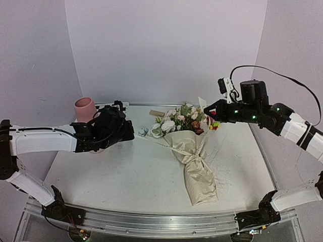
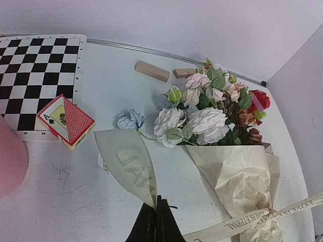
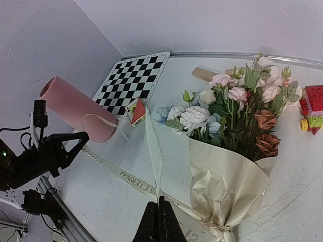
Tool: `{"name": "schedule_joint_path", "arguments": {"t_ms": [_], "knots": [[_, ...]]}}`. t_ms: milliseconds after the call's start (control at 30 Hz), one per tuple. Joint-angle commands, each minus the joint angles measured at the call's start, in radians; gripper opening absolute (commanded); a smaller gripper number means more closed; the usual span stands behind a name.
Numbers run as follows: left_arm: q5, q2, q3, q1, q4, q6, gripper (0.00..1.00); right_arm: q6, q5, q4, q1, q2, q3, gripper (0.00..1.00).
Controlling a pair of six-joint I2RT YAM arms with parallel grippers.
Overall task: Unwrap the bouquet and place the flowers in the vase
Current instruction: Untie the ribbon from the wrapping paper.
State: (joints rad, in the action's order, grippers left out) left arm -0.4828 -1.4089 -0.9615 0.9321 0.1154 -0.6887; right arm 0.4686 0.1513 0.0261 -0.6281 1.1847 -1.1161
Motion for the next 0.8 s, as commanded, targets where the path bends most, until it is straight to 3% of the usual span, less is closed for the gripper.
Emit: {"name": "schedule_joint_path", "arguments": {"t_ms": [0, 767], "knots": [[-0.027, 0.046, -0.013, -0.007, 0.011, 0.006, 0.03, -0.008, 0.005, -0.044, -0.002, 0.004, -0.069, 0.0], [-0.047, 0.184, 0.018, -0.067, 0.092, 0.014, 0.04, -0.017, -0.091, -0.04, -0.002, -0.013, -0.064, 0.0]]}}
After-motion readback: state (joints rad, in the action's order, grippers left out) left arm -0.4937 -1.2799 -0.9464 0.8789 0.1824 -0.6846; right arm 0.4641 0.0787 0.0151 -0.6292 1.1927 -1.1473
